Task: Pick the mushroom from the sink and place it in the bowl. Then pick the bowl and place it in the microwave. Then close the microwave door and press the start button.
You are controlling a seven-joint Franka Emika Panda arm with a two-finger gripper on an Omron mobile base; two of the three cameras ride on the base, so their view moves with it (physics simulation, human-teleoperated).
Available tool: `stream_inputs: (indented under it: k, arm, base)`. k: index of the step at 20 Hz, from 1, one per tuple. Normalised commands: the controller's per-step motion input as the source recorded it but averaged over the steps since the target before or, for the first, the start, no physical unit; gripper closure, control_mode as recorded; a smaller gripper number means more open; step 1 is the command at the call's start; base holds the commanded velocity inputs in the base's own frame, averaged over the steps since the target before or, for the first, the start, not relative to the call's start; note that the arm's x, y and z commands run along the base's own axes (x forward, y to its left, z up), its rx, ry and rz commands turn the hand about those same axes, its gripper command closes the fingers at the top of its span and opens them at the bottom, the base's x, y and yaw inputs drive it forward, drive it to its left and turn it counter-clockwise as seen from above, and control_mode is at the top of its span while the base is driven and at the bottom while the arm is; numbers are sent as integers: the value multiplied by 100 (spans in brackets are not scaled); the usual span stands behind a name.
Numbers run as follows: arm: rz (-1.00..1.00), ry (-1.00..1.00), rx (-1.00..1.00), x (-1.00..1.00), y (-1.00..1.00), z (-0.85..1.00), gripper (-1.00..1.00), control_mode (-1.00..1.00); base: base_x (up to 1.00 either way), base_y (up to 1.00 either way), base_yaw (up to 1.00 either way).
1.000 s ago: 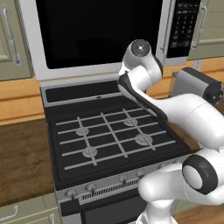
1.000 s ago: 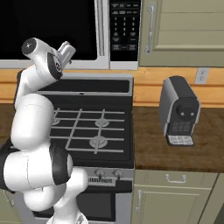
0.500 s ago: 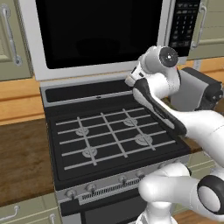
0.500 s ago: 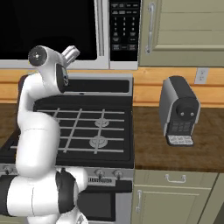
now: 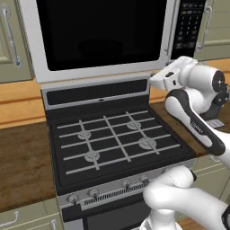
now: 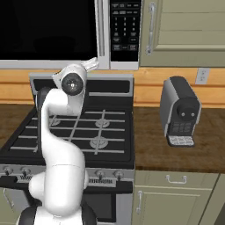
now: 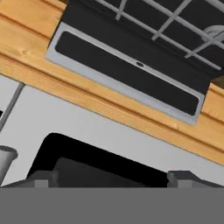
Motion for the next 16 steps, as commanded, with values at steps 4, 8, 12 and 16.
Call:
stream_inputs:
  k: [4,8,12,16]
  arm:
    - [-10,18,29,0,2,4,-100,-100]
    - [-32,23,77,0,-31,38,-100,-100]
    - [-23,24,83,0,-45,48,-100,-100]
    - [-9,27,89,0,-75,44,-100,-100]
  base:
    - [0,0,0]
    - [0,0,0]
    - [0,0,0]
    - [0,0,0]
